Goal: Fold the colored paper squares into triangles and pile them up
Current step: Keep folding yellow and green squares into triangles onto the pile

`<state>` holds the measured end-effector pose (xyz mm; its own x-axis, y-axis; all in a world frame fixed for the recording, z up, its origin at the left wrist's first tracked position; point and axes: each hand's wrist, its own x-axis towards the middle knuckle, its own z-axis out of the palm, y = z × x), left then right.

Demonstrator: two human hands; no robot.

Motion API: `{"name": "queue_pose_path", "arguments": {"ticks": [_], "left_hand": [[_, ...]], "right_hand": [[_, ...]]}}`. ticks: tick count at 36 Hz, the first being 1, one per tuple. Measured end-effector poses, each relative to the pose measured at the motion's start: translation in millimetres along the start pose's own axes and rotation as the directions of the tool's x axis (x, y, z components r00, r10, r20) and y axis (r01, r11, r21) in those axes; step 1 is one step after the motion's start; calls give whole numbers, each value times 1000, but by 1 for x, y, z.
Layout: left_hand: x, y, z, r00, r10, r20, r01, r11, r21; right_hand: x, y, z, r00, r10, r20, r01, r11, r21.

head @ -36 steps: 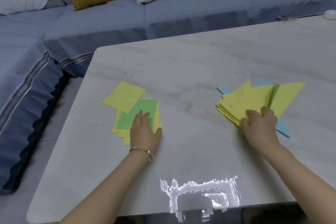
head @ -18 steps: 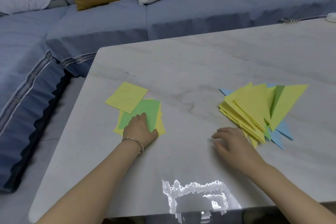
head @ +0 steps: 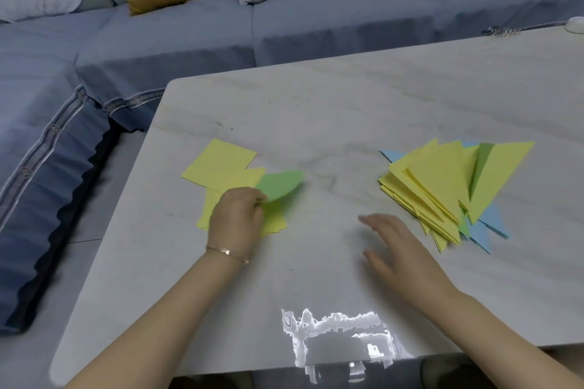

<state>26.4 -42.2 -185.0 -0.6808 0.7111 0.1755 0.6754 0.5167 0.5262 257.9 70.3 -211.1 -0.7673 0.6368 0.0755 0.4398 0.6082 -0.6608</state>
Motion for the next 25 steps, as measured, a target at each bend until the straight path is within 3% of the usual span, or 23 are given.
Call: {"name": "queue_pose_path", "arguments": {"ticks": [3, 8, 12, 17, 19, 20, 23, 25], "left_hand": [[-17, 24, -1, 999, 33, 2, -30, 934, -357], [-32, 48, 3, 979, -68, 190, 172, 778, -605], [-31, 57, -1, 901, -181, 394, 423, 561, -712], [-17, 57, -11, 720, -177, 671, 688, 302, -660], [-12, 56, -11, 668, -161, 727, 731, 327, -599], [-11, 56, -9, 660, -174, 730, 727, 394, -563], [-12, 54, -2, 760, -164, 629, 549, 680, -486], [-15, 54, 2, 837, -116, 535, 414, 773, -480]], "right_hand": [[6, -8, -2, 997, -40, -72, 46, 995, 94], [10, -14, -1, 975, -129, -180, 168, 961, 220], [8, -3, 1, 906, -314, -283, 359, 926, 120], [8, 2, -4, 838, -491, -238, 509, 861, 15], [7, 3, -4, 823, -537, -187, 539, 841, -43], [6, 3, -4, 818, -555, -151, 553, 831, -64], [3, -3, -4, 816, -578, -26, 576, 816, -57], [0, -7, -6, 830, -557, 36, 557, 830, -15]]}}
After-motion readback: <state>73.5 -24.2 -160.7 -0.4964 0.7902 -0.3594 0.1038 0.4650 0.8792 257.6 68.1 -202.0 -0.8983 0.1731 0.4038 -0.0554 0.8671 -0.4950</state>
